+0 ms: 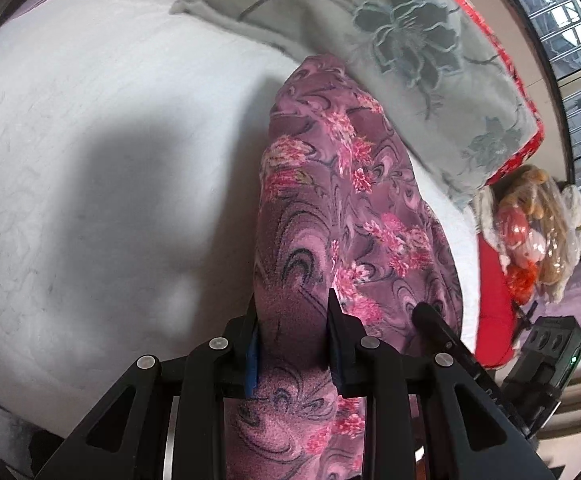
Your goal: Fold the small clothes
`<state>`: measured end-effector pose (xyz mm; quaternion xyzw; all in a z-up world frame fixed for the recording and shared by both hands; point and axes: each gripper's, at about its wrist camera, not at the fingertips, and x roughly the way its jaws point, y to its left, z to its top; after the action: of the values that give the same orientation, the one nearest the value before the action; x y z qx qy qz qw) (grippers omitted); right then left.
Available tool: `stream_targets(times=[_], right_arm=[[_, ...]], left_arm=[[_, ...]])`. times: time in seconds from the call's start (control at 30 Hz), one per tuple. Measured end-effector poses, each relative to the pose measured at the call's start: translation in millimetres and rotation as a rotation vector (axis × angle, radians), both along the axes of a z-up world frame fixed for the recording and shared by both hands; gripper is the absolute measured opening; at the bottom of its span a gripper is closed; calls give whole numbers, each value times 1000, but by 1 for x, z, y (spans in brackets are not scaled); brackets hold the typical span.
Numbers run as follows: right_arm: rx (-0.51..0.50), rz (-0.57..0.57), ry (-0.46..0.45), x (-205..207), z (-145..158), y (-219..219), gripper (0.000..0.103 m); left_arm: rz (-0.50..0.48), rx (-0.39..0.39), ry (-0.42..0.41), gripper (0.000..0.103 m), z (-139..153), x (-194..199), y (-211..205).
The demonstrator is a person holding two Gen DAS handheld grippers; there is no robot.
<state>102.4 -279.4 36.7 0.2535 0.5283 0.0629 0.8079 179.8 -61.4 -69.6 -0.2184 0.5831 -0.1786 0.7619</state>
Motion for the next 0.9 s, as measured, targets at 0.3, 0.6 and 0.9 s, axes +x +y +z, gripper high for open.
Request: stream_targets(times=[0.3,0.6,0.9], right_arm=[[23,-89,73,-16,-26,-26,46],[-104,-9,-104,11,14,-13,44],[-249,25,27,41,-47,1,36]], left_arm=[[43,-59,44,37,-9,-9,33],[-7,34,-182,48,48,-8,29],[-7,256,-151,63,21,25,-1]])
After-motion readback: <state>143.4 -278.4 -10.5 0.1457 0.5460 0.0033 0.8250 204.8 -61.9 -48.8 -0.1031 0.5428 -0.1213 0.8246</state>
